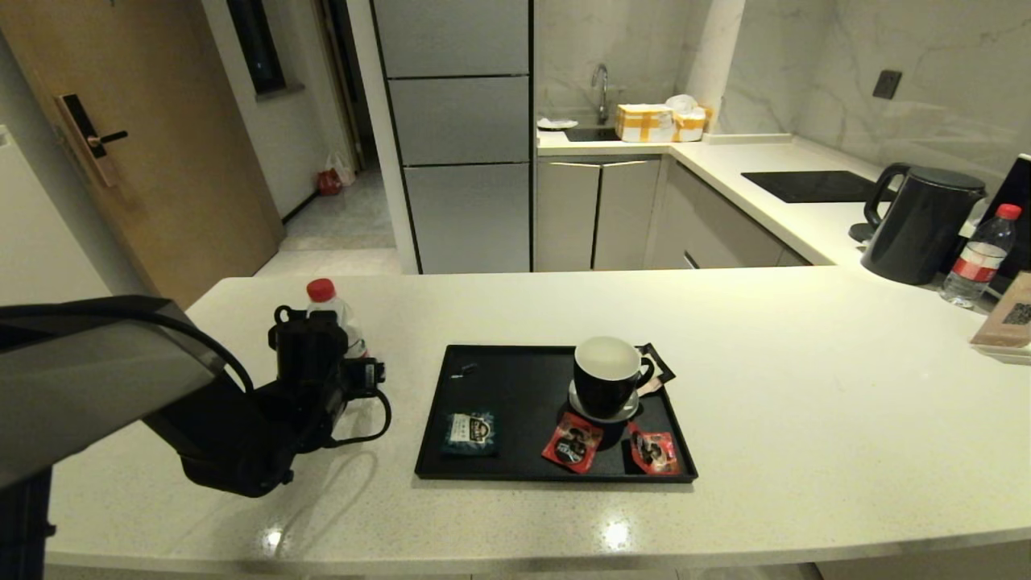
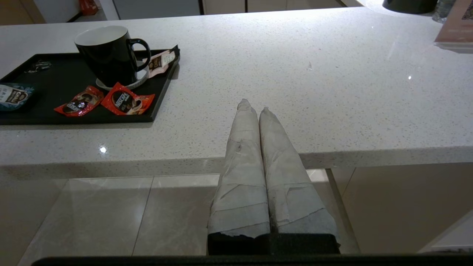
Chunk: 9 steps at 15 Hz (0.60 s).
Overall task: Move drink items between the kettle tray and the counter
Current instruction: Return the bottled water to its original position
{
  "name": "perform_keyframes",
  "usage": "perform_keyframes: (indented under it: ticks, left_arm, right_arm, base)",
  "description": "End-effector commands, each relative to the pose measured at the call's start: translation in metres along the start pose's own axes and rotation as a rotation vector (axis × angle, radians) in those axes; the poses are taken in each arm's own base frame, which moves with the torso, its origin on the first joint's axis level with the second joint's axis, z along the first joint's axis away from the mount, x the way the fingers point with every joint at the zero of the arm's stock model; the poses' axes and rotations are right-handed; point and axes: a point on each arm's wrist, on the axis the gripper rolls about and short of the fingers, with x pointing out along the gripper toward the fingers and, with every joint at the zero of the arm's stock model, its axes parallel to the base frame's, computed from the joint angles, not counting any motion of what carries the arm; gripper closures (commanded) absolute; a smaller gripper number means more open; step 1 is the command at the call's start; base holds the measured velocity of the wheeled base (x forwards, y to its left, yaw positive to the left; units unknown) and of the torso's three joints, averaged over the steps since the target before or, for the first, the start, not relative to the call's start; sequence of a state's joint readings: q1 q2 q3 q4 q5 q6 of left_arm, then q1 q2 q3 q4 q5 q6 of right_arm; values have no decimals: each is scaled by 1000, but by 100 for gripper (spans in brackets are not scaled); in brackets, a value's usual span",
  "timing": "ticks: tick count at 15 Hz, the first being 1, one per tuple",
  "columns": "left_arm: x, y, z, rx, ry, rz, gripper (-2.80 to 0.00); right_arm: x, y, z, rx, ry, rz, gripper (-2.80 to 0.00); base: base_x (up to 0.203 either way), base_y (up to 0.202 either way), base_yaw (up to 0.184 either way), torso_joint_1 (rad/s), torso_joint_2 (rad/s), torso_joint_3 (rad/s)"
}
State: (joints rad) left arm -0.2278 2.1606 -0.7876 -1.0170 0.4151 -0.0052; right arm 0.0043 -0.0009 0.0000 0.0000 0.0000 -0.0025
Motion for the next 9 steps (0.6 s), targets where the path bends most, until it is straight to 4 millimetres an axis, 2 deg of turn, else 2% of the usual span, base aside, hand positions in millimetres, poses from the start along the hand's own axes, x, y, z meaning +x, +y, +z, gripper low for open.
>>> perform_keyframes:
  ticks: [1,6,8,9]
  left_arm:
    - [7,-2,-4,6,7,8,0]
    - [10,-3,8,7,-6,9,0]
    - [4,-3,19,7,-2,8,0]
    - [-3,-3,31,-1,-8,0,0]
  right_arm:
    - [0,0,0,-1,1,0,0]
    - [0,0,0,-1,1,0,0]
    - [0,0,0,-1,1,0,0]
    - [0,0,0,-1,1,0,0]
  base:
    - [0,0,0,0,0,0]
    - [0,0,0,0,0,0]
    - [0,0,0,0,0,0]
    - [0,0,0,0,0,0]
